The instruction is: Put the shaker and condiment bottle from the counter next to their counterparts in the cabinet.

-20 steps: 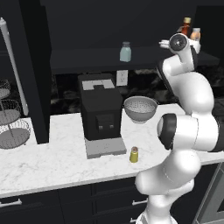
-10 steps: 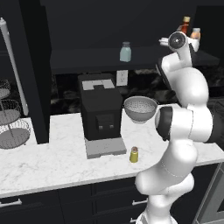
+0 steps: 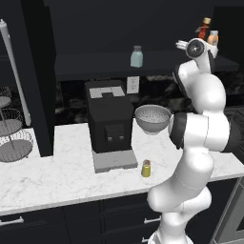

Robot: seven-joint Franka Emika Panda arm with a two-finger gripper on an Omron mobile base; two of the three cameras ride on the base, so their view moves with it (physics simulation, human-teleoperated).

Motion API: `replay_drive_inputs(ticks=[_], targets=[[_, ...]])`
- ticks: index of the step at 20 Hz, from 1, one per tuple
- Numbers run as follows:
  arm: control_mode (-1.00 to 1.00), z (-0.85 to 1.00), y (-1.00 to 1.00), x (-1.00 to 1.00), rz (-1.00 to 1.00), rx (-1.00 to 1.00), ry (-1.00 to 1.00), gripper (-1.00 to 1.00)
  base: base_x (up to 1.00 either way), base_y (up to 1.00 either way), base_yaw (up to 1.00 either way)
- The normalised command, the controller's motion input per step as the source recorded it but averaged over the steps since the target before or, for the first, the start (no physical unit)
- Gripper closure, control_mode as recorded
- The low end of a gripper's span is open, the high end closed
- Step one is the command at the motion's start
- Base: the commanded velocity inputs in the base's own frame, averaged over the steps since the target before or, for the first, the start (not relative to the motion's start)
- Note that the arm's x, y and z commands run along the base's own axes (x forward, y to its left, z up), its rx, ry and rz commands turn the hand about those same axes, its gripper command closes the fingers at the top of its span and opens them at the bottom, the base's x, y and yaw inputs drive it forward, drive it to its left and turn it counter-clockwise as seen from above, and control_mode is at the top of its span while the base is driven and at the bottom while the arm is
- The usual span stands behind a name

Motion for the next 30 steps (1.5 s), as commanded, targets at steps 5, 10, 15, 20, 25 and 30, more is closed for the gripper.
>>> replay_drive_inputs(ticks=[5,10,15,20,25,30], targets=[[-1.0,-0.27,-0.07,0.04,0.0,0.0,-0.05,1.0,0.0,0.0,0.0],[-1.0,-0.11,0.0,0.0,0.0,-0.01,0.0,1.0,0.0,0.0,0.0],[-1.0,-0.16,0.0,0.03,0.0,-0.01,0.0,1.0,0.0,0.0,0.0],[-1.0,-0.29,0.0,0.09,0.0,-0.01,0.0,-1.0,0.0,0.0,0.0],[-1.0,-0.24,0.0,0.09,0.0,0.0,0.0,-1.0,0.0,0.0,0.0],[-1.0,-0.21,0.0,0.07,0.0,0.0,0.0,-1.0,0.0,0.0,0.0]])
